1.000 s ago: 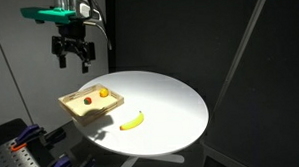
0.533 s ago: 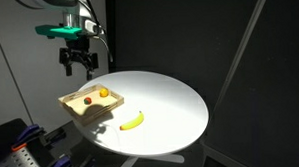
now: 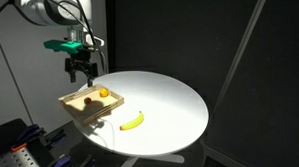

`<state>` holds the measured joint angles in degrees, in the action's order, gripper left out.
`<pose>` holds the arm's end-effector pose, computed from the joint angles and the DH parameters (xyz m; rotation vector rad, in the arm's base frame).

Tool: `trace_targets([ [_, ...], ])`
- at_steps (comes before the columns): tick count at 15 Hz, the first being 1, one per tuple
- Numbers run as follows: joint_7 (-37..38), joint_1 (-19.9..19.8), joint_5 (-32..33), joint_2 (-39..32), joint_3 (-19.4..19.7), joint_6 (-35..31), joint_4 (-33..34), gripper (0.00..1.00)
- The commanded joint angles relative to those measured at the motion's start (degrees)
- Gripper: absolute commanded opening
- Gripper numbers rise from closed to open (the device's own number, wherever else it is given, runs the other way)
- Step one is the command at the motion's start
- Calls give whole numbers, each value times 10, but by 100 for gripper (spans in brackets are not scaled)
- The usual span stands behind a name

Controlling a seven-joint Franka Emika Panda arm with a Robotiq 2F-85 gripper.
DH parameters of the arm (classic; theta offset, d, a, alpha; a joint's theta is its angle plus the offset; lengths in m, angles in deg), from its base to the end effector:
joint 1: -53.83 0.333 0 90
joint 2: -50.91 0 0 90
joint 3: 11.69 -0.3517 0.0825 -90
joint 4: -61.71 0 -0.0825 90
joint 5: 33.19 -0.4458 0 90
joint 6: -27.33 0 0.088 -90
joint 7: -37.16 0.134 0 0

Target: Take the strawberry off of the tray

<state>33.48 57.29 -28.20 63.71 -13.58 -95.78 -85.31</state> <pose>0.4389 0.0348 0.2942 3.0324 0.3208 -0.2953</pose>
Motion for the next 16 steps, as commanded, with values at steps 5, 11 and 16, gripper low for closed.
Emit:
trace_targets([
  [5, 106, 2, -33, -69, -21, -64, 28, 100],
  [11, 148, 2, -57, -88, -24, -102, 33, 100],
  [16, 137, 1, -49, -86, -22, -101, 26, 100],
])
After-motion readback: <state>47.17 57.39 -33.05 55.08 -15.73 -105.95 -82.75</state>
